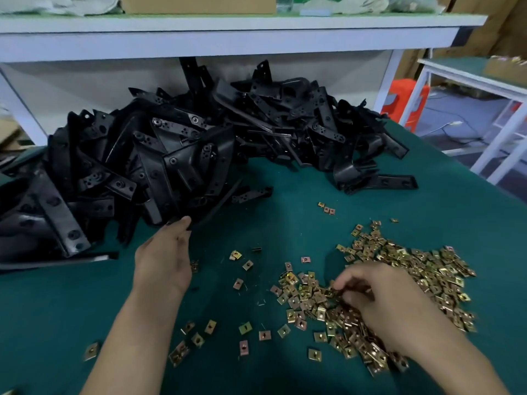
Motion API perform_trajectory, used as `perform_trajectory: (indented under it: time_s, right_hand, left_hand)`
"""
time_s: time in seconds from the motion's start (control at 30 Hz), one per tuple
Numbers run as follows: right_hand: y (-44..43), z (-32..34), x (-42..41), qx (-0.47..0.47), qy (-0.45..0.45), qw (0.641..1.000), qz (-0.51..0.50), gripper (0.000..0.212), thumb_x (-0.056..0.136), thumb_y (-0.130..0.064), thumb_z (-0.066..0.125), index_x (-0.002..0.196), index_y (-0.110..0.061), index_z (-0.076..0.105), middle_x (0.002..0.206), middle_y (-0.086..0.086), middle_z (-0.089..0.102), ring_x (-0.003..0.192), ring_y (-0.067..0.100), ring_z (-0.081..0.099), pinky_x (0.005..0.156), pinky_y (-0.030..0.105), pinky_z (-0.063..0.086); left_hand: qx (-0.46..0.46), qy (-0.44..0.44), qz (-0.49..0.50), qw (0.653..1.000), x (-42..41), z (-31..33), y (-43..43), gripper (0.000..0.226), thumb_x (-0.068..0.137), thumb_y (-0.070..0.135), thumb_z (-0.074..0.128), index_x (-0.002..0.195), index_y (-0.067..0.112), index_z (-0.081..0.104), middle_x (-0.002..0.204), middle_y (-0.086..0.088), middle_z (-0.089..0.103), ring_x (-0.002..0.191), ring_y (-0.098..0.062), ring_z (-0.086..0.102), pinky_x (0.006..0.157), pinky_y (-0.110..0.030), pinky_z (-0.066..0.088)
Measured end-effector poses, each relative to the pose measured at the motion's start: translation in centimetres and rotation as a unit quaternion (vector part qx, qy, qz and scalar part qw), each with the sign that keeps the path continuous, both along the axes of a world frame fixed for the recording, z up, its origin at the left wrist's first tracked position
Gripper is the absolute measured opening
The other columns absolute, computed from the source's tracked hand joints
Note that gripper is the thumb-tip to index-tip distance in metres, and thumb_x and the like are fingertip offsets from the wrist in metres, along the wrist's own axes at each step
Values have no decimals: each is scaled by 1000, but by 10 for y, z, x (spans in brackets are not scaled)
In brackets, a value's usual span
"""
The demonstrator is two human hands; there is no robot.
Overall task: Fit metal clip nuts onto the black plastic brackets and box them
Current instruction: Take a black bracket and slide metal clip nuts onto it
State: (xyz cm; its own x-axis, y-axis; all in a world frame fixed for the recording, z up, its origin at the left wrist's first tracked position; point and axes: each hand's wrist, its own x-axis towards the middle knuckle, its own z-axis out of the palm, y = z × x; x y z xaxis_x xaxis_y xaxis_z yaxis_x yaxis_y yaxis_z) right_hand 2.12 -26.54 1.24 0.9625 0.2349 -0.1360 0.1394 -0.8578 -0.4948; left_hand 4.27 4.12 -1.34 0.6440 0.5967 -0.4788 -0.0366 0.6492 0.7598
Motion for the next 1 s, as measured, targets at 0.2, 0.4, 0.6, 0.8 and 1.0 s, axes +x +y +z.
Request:
perform_trajectory:
  time_s: [0.2, 0.4, 0.6, 0.8, 1.0]
  right_hand:
    - [-3, -2, 4, 75, -25, 996, -28, 27, 96, -14, 64, 98, -41, 68, 97, -22, 66, 90, -6, 61, 72, 8, 44]
    - [7, 6, 19, 146, -24, 989, -29, 22, 96, -19, 65, 104, -40, 68, 93, -25, 69, 95, -10, 60, 78, 9, 40]
    - [63, 29, 44, 352, 83, 932, -1, 14, 95, -18, 67, 101, -30, 71, 88, -8, 74, 90, 6, 69, 86, 28, 54]
    - [131, 23, 59, 518, 259, 815, 26, 17, 92, 0, 64, 93, -11, 76, 89, 8, 73, 75, 13, 68, 72, 24, 57]
    - [138, 6, 64, 551, 315, 771, 49, 26, 71, -21, 76, 96, -18, 81, 96, 10, 77, 78, 16, 72, 77, 29, 61]
  left_hand:
    - [11, -44, 53, 998, -17, 1, 6, 17, 96, 10, 68, 113, 9, 65, 101, -10, 69, 86, -16, 66, 65, -24, 59]
    - [79, -64, -64, 993, -25, 0, 7, 26, 97, 29, 68, 119, 15, 71, 112, -2, 73, 103, -18, 69, 90, -38, 57]
    - [85, -166, -267, 945, -21, 2, 0, 30, 90, 34, 62, 112, 17, 73, 97, -10, 74, 83, -21, 71, 67, -27, 58]
    - [110, -226, -342, 905, -30, -11, -2, 59, 80, 47, 83, 128, 21, 60, 109, -6, 69, 94, -17, 70, 80, -30, 58]
    - [110, -222, -349, 904, -29, -8, 4, 66, 72, 41, 90, 130, 28, 62, 119, -11, 70, 105, -28, 70, 87, -38, 60]
